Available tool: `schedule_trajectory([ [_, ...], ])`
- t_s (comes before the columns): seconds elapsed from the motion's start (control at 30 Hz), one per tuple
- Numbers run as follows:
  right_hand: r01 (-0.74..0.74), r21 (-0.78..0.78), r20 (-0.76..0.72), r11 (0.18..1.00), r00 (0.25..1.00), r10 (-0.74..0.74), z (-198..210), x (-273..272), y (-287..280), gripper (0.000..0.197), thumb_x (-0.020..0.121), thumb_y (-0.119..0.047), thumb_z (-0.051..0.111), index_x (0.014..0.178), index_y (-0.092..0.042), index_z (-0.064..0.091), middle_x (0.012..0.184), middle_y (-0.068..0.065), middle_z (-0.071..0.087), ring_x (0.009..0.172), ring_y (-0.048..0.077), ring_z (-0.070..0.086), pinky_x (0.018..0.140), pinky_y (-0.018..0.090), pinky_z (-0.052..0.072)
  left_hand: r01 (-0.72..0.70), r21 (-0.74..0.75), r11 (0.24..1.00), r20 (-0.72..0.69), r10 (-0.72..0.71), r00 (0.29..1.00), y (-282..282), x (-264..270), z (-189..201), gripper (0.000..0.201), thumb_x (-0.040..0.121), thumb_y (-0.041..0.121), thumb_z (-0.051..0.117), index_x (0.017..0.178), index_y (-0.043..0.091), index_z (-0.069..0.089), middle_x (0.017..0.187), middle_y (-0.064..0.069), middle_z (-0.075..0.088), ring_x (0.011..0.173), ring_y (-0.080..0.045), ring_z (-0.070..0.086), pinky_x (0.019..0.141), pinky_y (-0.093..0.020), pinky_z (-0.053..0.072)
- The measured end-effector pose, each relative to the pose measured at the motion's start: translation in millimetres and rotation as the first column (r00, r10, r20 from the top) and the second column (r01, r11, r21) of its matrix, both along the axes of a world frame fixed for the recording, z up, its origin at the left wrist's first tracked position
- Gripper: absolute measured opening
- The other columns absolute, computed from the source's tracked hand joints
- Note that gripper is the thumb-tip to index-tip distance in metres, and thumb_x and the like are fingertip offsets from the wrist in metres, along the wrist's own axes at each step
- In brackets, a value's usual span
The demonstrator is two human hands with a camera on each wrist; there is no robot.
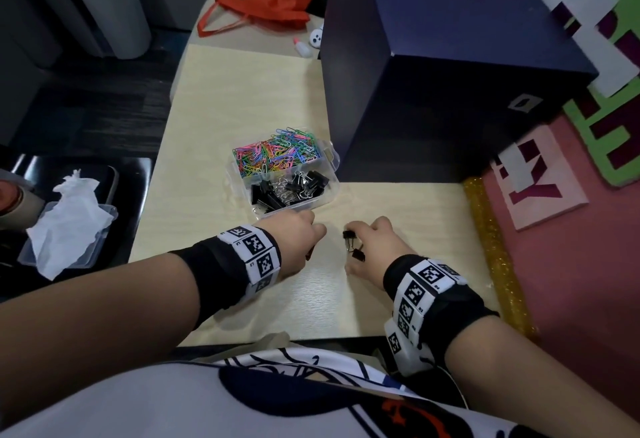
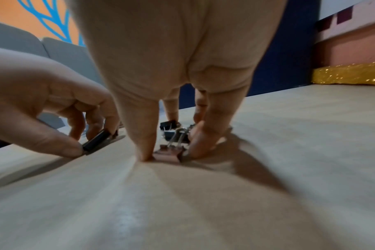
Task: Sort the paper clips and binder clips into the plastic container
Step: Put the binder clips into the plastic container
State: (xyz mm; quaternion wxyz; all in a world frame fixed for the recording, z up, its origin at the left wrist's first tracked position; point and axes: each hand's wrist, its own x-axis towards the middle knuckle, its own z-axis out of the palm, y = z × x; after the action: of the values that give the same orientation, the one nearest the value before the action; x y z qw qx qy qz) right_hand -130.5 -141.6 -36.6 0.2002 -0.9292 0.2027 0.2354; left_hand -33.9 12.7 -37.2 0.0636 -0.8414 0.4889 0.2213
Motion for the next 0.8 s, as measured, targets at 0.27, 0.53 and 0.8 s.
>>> schedule_trajectory([
  [0.27,-0.054,-0.014,0.026,0.998,0.998,0.055,-6.3,17.6,14.6,0.038,0.083,-0.011,0.060,0.120,-0.015,0.052,0.117,0.007,0.036,0.084,0.031,0.063,0.073,0.041,0.058,0.001,-0.039,0.999,0.024,0.000,1.000,3.7,0.5,4.2,0.026,0.088,0.022,0.054,0.113,0.015,0.049,0.109,-0.006,0.055,0.103,-0.027,0.053,0.072,-0.032,0.040],
  [0.53,0.022,-0.097,0.134,0.995,0.991,-0.009,5.8,38.8,8.9,0.023,0.087,-0.024,0.058,0.106,-0.012,0.062,0.114,0.008,0.047,0.092,0.030,0.060,0.081,0.029,0.048,-0.070,-0.320,0.945,0.080,0.100,0.992,17.5,16.9,22.2,0.036,0.085,0.032,0.055,0.119,0.019,0.051,0.116,0.000,0.055,0.108,-0.023,0.052,0.081,-0.031,0.043],
  [0.8,-0.036,-0.085,-0.068,0.996,0.997,0.031,5.1,40.9,23.6,0.057,0.077,-0.044,0.070,0.125,-0.024,0.046,0.123,0.005,0.036,0.113,0.030,0.046,0.086,0.041,0.053,-0.303,-0.279,0.911,0.088,0.338,0.937,37.4,57.6,24.6,0.038,0.089,0.022,0.051,0.127,0.023,0.051,0.119,-0.004,0.056,0.111,-0.029,0.054,0.086,-0.038,0.049],
])
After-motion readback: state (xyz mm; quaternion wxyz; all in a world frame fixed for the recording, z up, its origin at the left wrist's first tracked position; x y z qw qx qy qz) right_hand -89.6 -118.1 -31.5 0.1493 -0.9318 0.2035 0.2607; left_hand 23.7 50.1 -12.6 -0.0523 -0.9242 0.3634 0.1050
